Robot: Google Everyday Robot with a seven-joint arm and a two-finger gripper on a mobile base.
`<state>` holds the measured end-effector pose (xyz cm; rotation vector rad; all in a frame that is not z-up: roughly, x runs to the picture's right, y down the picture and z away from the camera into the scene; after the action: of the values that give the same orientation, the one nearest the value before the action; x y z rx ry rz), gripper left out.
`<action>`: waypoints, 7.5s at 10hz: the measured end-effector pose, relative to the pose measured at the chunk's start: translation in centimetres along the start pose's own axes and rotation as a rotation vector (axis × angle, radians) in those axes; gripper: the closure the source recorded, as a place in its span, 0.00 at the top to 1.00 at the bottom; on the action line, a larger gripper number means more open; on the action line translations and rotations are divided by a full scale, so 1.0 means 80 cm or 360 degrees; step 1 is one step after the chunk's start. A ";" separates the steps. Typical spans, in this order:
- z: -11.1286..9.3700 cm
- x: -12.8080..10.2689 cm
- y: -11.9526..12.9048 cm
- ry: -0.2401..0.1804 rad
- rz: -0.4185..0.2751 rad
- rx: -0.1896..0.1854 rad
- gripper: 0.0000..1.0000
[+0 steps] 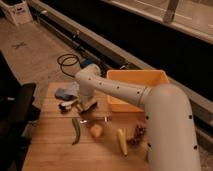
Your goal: Wipe tray with eraser
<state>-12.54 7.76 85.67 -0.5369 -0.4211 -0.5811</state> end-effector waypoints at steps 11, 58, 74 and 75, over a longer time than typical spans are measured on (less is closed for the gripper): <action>-0.323 0.123 -0.077 0.0425 0.0140 0.0294 0.00; -0.082 0.358 0.154 0.0450 0.0973 -0.0017 0.00; -0.080 0.336 0.184 0.0332 0.0935 -0.0033 0.00; -0.078 0.347 0.182 0.0370 0.0940 -0.0034 0.00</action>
<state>18.85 3.31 89.84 -0.5744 -0.0245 -0.0749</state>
